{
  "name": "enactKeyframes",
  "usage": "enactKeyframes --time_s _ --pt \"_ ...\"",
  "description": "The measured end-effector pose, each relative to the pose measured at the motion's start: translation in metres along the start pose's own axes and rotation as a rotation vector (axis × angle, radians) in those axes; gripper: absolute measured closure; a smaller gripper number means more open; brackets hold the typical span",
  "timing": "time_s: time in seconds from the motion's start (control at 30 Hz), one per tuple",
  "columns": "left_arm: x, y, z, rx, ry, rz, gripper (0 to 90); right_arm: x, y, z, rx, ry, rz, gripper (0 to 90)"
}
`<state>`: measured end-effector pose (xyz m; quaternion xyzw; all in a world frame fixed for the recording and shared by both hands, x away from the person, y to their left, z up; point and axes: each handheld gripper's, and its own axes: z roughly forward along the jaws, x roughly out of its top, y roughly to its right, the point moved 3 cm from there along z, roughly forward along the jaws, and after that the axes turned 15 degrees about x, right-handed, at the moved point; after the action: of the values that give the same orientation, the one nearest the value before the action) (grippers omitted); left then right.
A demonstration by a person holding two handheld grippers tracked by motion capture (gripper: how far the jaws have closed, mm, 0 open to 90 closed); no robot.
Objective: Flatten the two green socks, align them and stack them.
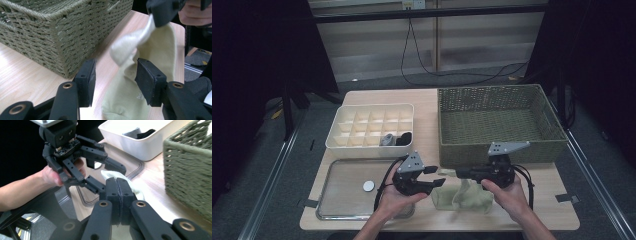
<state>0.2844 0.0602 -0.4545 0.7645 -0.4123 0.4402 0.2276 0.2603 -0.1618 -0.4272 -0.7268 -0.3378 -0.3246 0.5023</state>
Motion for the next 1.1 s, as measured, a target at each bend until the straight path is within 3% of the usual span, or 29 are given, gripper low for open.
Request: enactKeyframes --time_s 0.1,0.13,0.17,0.23,0.27,0.33,0.43,0.47,0.7,0.87,0.93,1.1 --pt "0.000 0.000 -0.001 -0.010 0.005 -0.001 55.7 -0.001 0.000 0.003 0.005 -0.007 -0.002 89.8" --pt "0.000 0.000 -0.001 -0.006 0.017 -0.002 64.4 -0.003 0.000 0.005 0.008 -0.015 0.005 89.8" --pt "0.000 0.000 -0.002 -0.021 0.025 -0.016 64.4 -0.003 0.000 0.005 0.008 -0.015 0.005 89.8" --pt "-0.001 0.001 -0.001 -0.018 0.031 -0.010 77.9 -0.005 0.002 0.006 0.005 -0.020 0.009 89.8" --pt "-0.001 0.001 -0.001 -0.027 0.029 -0.003 77.9 -0.005 0.002 0.007 0.006 -0.023 0.008 89.8" --pt "-0.002 0.002 -0.002 -0.042 0.026 -0.006 86.9 -0.005 0.004 0.004 -0.005 -0.016 0.008 89.8" --pt "-0.002 0.006 -0.004 -0.073 0.027 0.003 88.4 -0.004 0.004 0.001 -0.020 -0.009 0.001 89.8" --pt "0.001 0.012 -0.006 -0.107 0.026 0.012 88.7 -0.002 0.004 -0.003 -0.050 -0.002 -0.014 89.8" --pt "0.004 0.028 -0.007 -0.161 0.007 0.057 89.2 -0.002 0.011 -0.010 -0.074 0.012 -0.020 89.8" --pt "-0.006 0.024 0.000 -0.154 -0.047 0.052 89.2 -0.015 0.028 0.001 -0.100 -0.027 0.001 89.8" --pt "-0.011 0.018 0.006 -0.141 -0.072 0.029 89.0 -0.020 0.032 0.006 -0.100 -0.044 0.011 89.7" --pt "-0.021 0.009 0.014 -0.120 -0.107 0.000 88.8 -0.023 0.033 0.012 -0.091 -0.060 0.016 84.6"
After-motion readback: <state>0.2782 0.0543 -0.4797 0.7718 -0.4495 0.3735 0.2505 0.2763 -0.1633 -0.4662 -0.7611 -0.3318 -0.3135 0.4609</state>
